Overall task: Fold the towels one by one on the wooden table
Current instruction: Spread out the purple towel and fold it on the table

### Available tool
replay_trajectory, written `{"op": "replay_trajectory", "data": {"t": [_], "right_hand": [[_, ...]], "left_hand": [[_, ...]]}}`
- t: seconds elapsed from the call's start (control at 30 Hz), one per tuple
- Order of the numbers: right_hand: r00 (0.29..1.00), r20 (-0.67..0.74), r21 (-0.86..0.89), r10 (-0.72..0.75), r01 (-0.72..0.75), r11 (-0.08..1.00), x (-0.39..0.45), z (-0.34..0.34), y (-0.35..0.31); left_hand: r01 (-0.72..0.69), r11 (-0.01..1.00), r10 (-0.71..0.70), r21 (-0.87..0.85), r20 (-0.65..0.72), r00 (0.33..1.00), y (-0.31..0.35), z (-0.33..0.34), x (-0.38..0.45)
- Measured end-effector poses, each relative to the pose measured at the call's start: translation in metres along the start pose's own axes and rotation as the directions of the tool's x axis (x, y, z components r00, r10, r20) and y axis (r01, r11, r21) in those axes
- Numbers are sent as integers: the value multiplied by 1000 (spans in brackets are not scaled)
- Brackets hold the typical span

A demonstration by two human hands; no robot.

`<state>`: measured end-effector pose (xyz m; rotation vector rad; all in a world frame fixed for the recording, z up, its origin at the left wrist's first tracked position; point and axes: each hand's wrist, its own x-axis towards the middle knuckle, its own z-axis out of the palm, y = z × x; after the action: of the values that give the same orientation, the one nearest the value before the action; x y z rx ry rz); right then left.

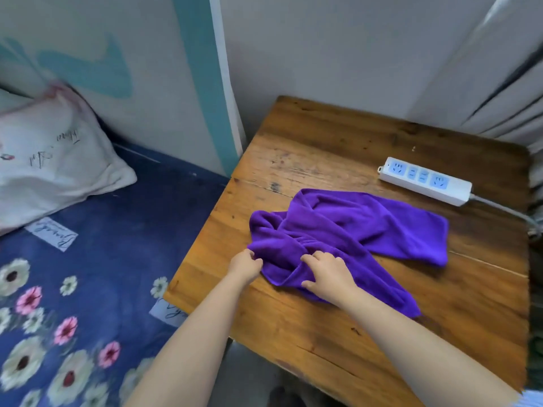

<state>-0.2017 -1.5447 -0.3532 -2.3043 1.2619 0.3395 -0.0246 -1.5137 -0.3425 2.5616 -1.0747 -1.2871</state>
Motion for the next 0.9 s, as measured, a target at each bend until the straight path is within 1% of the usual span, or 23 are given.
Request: {"op": "replay_trajectory", "data": {"t": [0.07,0.13,0.17,0.23,0.3,0.33,0.37,0.4,0.47,0.5,0.53,0.57,0.6,0.63,0.67,0.7,0.73,0.77,0.83,0.9], "right_hand": [[999,-33,-4,-2,2,1000,0,9,-3],[998,-54,116,5,1,993,-1,8,3],[999,-30,188,18,-12,982,-4,6,9],[996,80,248,41,-60,967,-17,0,24],[972,226,239,61,-116,964,-38,1,36],[953,293,231,77,-148,962,-48,4,40],[926,364,229,102,-195,954,-59,9,41],[890,441,223,113,-231,947,-68,12,41],[800,589,188,117,-276,943,-81,17,38],[767,631,160,118,-278,947,-82,16,36],[763,633,145,133,-286,947,-81,13,34],[799,581,142,155,-287,947,-76,7,33],[861,473,163,187,-294,942,-67,1,31],[918,325,209,226,-303,930,-55,-4,31],[950,170,256,263,-300,919,-41,-10,30],[956,28,282,292,-288,915,-25,-15,29],[941,-78,293,329,-294,910,-8,-19,27],[916,-141,298,374,-321,899,8,-21,24],[869,-168,297,465,-405,865,33,-23,16],[844,-158,262,512,-464,846,50,-20,12]], "left_hand": [[43,993,-46,-107,-23,999,-2,3,8],[64,976,-80,-210,-66,995,-3,3,18],[68,964,-91,-259,-78,993,-4,3,23],[59,936,-86,-347,-63,994,-3,1,33],[82,873,-86,-480,13,996,1,0,38],[99,848,-80,-521,59,995,4,0,41],[99,853,-63,-513,88,994,5,2,42],[87,876,-50,-474,90,995,6,3,45],[36,903,9,-427,104,995,8,5,47],[18,904,26,-428,96,995,9,5,48],[11,897,35,-443,96,995,11,5,49],[10,878,37,-479,89,995,13,3,50],[14,865,29,-502,78,997,14,2,51],[8,861,32,-508,70,997,15,1,54],[-5,864,41,-504,61,997,14,0,57],[-21,868,57,-496,57,997,13,-1,60],[-34,875,73,-483,62,995,12,-3,62],[-34,879,77,-475,71,995,11,-4,63],[-21,882,66,-470,79,995,7,-7,65],[-21,880,57,-474,61,997,0,-13,69]]}}
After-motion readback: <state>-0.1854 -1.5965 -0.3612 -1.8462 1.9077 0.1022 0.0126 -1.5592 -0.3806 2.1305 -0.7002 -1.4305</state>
